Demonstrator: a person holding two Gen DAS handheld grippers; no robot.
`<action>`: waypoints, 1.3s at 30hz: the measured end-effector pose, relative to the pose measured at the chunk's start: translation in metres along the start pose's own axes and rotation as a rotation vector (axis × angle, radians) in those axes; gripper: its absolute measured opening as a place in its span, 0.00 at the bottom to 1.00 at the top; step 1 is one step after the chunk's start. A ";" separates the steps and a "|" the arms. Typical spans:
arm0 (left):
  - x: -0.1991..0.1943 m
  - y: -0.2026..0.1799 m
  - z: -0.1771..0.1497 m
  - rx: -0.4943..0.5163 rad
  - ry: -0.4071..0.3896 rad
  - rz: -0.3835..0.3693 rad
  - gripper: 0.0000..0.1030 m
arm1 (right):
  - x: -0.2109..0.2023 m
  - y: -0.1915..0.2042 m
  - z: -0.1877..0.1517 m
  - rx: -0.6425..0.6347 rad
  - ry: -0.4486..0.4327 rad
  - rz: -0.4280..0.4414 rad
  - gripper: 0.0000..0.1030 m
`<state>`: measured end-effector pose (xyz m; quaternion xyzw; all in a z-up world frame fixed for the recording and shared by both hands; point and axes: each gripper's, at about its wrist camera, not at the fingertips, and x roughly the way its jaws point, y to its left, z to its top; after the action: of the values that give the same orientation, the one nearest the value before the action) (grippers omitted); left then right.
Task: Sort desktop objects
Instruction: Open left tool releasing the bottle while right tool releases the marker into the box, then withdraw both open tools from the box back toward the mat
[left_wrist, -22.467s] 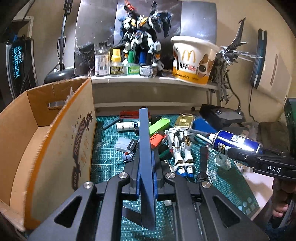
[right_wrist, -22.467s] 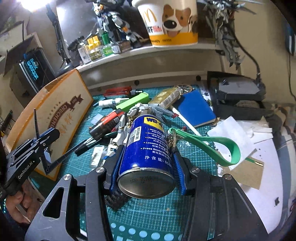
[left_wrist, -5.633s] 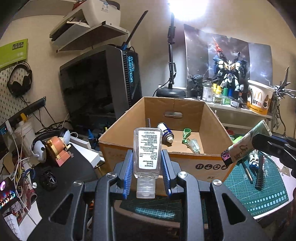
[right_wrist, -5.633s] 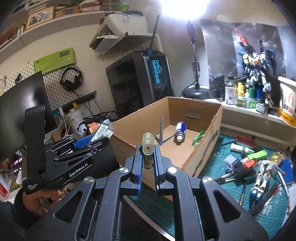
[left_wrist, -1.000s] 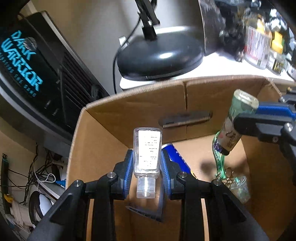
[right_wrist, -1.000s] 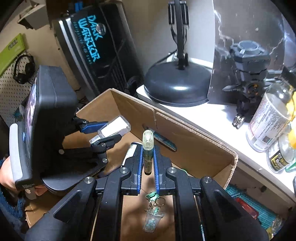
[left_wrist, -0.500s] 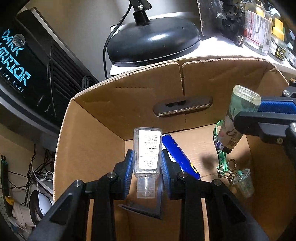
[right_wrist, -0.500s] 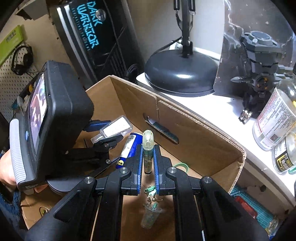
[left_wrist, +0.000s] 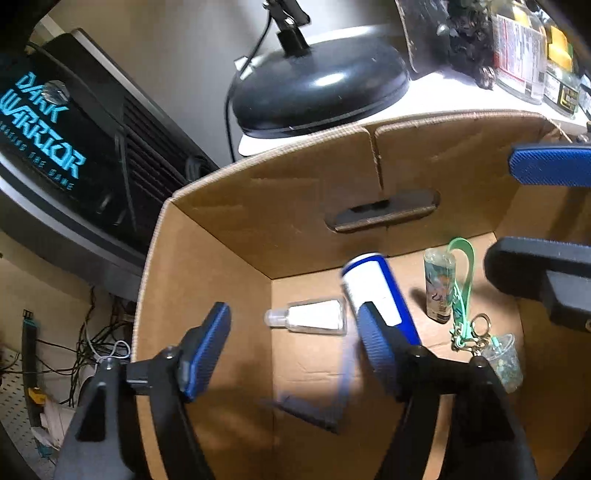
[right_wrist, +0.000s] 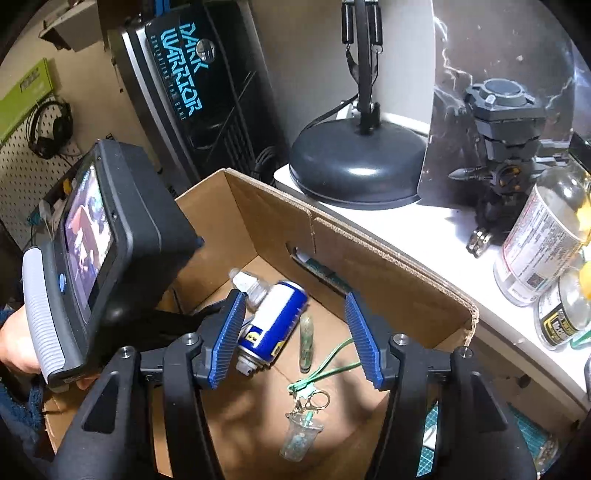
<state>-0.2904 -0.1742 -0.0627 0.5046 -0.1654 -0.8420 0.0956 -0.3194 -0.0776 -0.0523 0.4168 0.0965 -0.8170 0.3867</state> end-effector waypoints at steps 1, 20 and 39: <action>-0.002 0.002 0.000 -0.006 -0.006 0.003 0.74 | -0.001 -0.001 0.000 0.002 -0.003 0.000 0.52; -0.016 -0.002 0.005 -0.022 -0.030 0.020 0.76 | -0.018 0.010 0.000 -0.026 -0.026 -0.019 0.52; -0.061 -0.004 -0.003 -0.032 -0.076 0.036 0.76 | -0.046 0.027 -0.008 -0.053 -0.055 -0.006 0.52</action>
<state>-0.2585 -0.1515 -0.0154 0.4675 -0.1647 -0.8612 0.1124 -0.2790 -0.0673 -0.0179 0.3834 0.1086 -0.8266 0.3975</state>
